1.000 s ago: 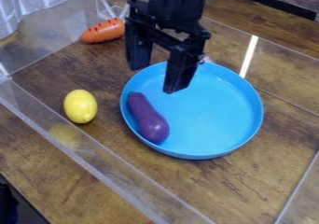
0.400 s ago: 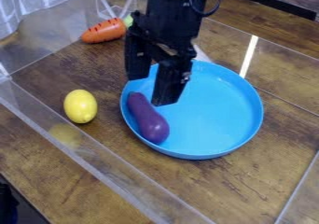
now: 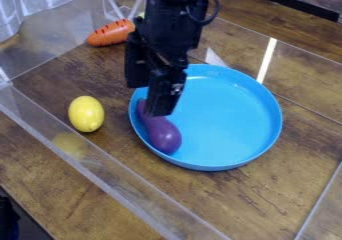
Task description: Put the lemon on the blue tray
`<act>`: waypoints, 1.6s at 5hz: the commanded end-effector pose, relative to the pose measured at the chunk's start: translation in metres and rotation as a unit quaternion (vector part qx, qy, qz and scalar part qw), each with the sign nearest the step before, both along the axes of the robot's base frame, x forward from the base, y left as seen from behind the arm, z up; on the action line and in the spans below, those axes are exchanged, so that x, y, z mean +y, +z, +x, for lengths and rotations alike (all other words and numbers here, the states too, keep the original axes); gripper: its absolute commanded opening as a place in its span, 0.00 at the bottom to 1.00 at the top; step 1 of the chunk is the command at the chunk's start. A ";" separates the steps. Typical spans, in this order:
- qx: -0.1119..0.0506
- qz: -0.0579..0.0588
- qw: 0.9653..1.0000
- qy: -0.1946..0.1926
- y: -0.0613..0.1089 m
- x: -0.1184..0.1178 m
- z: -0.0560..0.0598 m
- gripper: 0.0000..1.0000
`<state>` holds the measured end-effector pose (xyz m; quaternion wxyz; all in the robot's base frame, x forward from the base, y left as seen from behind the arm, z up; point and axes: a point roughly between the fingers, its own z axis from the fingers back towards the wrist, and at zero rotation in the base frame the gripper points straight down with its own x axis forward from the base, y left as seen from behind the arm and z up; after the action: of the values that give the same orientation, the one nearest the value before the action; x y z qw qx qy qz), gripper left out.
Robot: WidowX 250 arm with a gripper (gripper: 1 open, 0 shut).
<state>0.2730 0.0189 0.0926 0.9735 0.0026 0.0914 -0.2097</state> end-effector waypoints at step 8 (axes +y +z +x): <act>-0.029 0.028 0.993 -0.112 -0.010 0.053 -0.013 1.00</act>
<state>0.2581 0.0675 0.0760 0.9430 0.0391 0.0793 -0.3210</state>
